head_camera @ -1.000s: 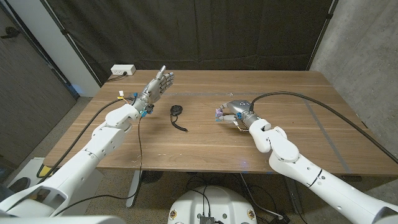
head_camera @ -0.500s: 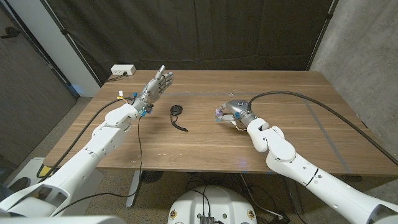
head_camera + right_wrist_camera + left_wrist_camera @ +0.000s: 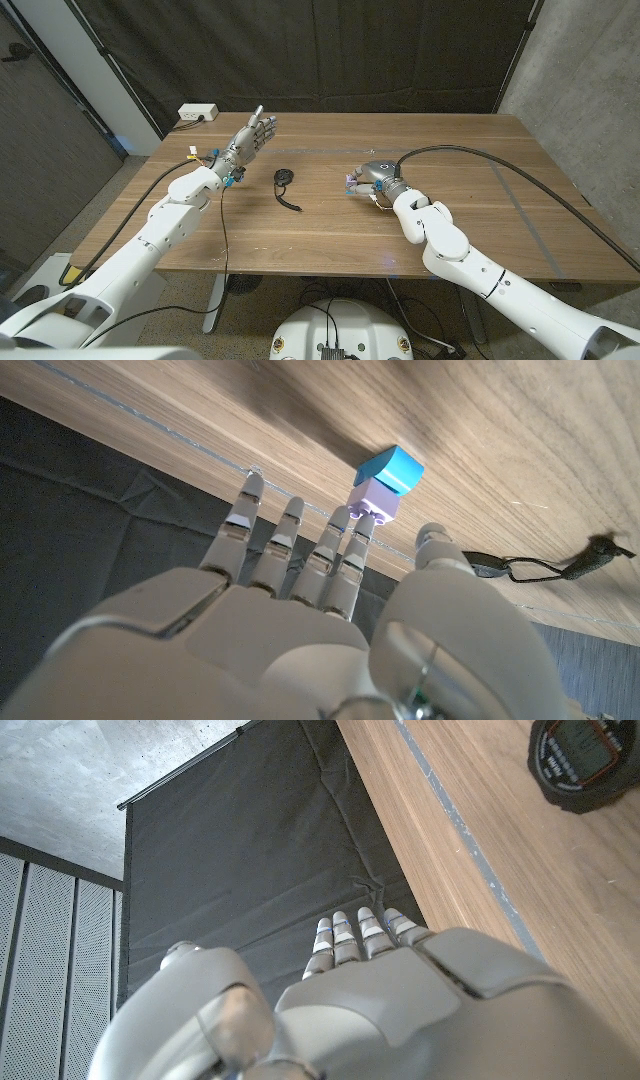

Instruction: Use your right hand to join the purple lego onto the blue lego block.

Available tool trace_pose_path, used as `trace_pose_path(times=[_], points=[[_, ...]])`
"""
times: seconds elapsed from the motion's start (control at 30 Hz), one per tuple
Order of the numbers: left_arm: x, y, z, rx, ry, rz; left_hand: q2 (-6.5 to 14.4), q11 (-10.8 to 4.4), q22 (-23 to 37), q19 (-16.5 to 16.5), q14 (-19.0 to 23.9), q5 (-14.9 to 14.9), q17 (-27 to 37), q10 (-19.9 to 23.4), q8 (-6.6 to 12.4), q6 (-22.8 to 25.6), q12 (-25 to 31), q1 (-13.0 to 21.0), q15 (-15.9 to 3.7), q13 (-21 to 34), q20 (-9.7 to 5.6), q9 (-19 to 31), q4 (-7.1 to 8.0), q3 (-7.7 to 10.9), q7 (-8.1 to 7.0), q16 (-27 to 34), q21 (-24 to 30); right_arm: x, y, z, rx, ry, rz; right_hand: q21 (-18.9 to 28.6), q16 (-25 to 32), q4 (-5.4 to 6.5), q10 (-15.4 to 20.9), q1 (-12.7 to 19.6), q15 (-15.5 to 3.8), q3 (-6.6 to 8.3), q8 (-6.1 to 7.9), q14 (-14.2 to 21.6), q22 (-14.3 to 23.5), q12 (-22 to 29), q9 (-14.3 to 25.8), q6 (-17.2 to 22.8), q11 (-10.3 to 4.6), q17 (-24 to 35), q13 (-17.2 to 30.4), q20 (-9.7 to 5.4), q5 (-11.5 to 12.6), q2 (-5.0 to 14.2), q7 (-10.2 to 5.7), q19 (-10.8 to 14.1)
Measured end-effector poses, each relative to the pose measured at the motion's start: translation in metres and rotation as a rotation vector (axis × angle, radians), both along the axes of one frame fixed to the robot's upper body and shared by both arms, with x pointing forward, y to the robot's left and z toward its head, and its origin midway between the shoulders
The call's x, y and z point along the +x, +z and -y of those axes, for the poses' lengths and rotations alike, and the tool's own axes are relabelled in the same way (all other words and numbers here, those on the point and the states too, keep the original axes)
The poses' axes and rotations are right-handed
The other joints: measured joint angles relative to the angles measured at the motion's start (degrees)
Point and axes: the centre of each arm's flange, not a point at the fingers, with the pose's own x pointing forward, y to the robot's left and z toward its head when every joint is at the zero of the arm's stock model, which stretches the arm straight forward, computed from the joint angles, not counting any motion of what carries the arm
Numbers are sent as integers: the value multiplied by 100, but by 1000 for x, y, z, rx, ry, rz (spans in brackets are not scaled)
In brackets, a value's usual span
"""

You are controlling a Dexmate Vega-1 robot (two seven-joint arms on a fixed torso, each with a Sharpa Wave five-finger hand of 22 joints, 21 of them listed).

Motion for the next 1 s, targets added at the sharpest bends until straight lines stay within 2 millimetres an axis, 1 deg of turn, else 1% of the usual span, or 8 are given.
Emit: trace_pose_path(times=[0.03,0.3,0.47,0.63,0.73,0.8,0.9,1.0], points=[[0,0,0,2,-7,0,0,0,0,0,0,0,0,0,0,0,0,0,0,0,0,0,0,0,0,0,0,0,0,-6,-1,7,-1,0,0,-3,50,0,13,3,0,27,0,5,0,23,11,-11,0,0,0,0,23,0],[1,0,-1,-1,-9,-3,-1,0,0,0,0,0,0,0,0,31,0,-1,0,0,0,0,0,0,-32,0,0,-1,2,-8,-21,-7,3,42,0,-87,404,60,82,87,0,241,0,139,-28,76,27,-27,15,34,0,105,15,48],[2,-1,-1,-3,-10,-6,-1,0,0,0,0,0,0,0,0,31,0,-1,0,0,0,0,-24,-24,-31,0,0,-2,4,-11,-31,-9,7,42,44,-136,616,91,121,136,0,399,0,201,-28,93,20,-27,15,11,-28,136,32,72],[3,-2,-2,-5,-10,-9,-1,0,0,0,0,0,0,0,0,31,0,-1,0,0,0,0,-24,-24,-31,0,0,-2,8,-14,-48,-16,9,42,44,-214,859,137,171,215,-55,616,0,267,-28,93,18,-49,15,17,-27,183,32,134],[4,-3,-2,-7,-9,-12,0,0,0,0,0,0,0,0,0,34,0,-2,0,0,0,0,-24,-23,-29,0,0,-2,10,-15,-56,-20,9,42,44,-212,918,165,176,276,-78,691,0,289,-27,92,18,-54,14,2,-27,210,32,144],[4,-3,-2,-8,-10,-14,0,0,0,1,0,0,0,0,0,63,0,-2,0,0,0,0,-24,-23,0,0,0,-2,12,-17,-63,-21,10,55,44,-213,927,188,179,276,-78,725,0,289,-27,92,10,-54,15,-3,-27,233,32,183],[5,-3,-3,-10,-10,-16,1,0,0,1,0,0,0,0,0,63,0,-3,0,0,0,0,-24,-23,0,0,0,-2,14,-19,-71,-24,10,87,44,-259,988,211,160,323,-78,752,0,311,-27,92,10,-54,14,0,-27,256,31,225],[6,-4,-3,-10,-12,-18,59,0,0,1,0,0,0,0,0,63,0,-62,0,0,-1,0,-24,-23,0,0,0,-1,15,-20,-78,-27,7,87,44,-318,1022,295,155,381,-78,811,0,311,-27,87,-16,-54,14,-1,-2,340,27,227]])
